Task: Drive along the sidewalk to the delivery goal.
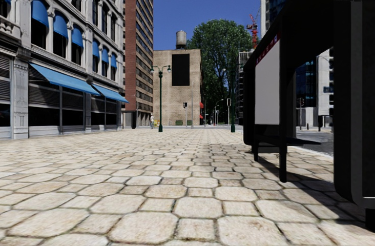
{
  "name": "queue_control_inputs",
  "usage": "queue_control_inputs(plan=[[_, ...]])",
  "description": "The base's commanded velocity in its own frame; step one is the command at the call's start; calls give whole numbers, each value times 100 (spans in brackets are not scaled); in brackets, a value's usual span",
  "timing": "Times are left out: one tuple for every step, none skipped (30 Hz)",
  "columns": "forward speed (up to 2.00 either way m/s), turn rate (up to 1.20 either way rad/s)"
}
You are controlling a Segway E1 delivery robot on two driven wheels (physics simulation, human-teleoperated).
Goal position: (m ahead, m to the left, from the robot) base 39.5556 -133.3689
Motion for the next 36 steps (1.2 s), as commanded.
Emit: queue_control_inputs(plan=[[200, 0], [200, 0], [200, 0], [200, 0], [200, 0], [200, 0], [200, 0], [200, 0], [200, 0], [200, 0], [200, 0], [200, -14], [200, -19], [200, -19], [200, -20], [200, -23], [200, -27], [200, -30], [200, -30], [200, -31], [200, -32], [200, -32], [200, -32], [200, -32], [200, -32], [200, -32], [200, -32], [200, -32], [200, -32], [200, -32], [200, -32], [200, -32], [200, -32], [200, -32], [200, -32], [200, -32]])
